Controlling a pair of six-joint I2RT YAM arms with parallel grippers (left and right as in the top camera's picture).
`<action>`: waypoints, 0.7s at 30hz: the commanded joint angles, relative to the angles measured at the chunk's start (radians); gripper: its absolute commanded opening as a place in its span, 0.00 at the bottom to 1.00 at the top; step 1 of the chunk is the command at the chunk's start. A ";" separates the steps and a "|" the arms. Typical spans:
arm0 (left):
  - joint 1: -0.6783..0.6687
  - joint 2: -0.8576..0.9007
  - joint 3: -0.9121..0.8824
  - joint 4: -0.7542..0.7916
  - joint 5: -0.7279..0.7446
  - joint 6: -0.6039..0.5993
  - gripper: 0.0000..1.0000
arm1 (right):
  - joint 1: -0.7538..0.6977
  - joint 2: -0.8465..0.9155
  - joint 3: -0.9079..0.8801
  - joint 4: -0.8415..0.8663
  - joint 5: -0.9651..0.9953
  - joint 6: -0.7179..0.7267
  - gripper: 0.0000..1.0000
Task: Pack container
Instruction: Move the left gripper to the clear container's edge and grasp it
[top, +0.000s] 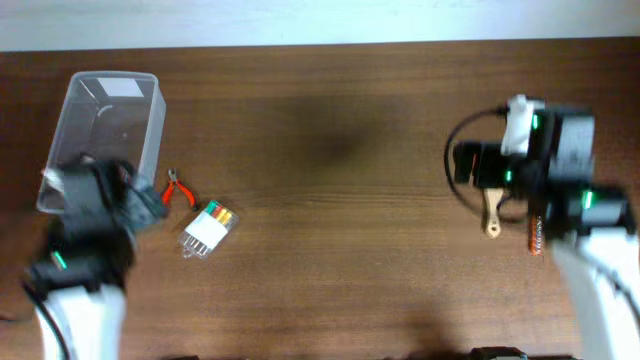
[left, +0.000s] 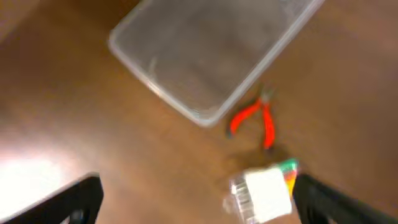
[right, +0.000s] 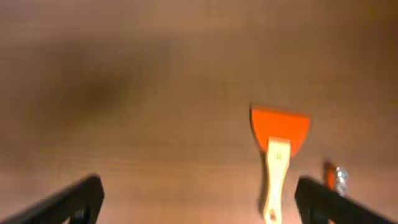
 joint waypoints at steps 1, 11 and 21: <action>0.091 0.144 0.190 -0.123 0.153 -0.026 0.99 | -0.002 0.151 0.216 -0.135 0.014 -0.048 0.99; 0.267 0.348 0.280 -0.156 0.312 -0.111 0.99 | -0.002 0.339 0.409 -0.315 0.019 -0.074 0.99; 0.390 0.572 0.280 -0.137 0.310 -0.468 0.99 | -0.002 0.341 0.409 -0.314 0.032 -0.084 0.99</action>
